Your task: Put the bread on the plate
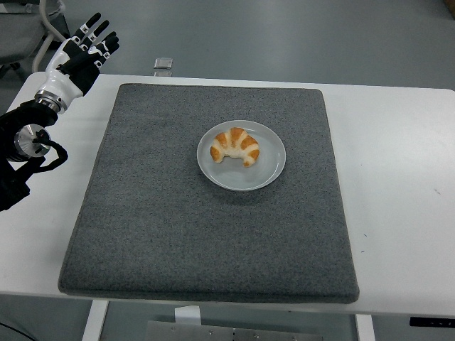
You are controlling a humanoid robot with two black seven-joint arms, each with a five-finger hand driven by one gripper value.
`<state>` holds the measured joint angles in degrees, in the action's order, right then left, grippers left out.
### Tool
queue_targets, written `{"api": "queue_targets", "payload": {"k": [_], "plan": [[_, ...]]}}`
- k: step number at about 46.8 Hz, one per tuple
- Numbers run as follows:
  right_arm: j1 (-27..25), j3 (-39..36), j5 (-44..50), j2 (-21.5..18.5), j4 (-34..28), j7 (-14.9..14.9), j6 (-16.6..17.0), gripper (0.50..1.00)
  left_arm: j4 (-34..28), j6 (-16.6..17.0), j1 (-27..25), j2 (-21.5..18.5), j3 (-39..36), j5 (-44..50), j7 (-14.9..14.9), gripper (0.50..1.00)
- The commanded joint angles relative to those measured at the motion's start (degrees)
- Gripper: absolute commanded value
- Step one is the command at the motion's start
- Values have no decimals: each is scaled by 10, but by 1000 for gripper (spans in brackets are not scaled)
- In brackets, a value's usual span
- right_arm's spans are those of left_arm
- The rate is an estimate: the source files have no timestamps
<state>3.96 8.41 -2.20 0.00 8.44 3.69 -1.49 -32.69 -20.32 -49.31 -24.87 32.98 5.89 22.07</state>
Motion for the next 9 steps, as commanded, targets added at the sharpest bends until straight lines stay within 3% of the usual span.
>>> {"api": "queue_targets", "payload": {"k": [1,9], "plan": [[0,0,0,0,0,0,0,930,0,0,0,0,0,0,0,990],[0,3,6,0,1,-1,0,930,0,0,0,0,0,0,0,990]]}}
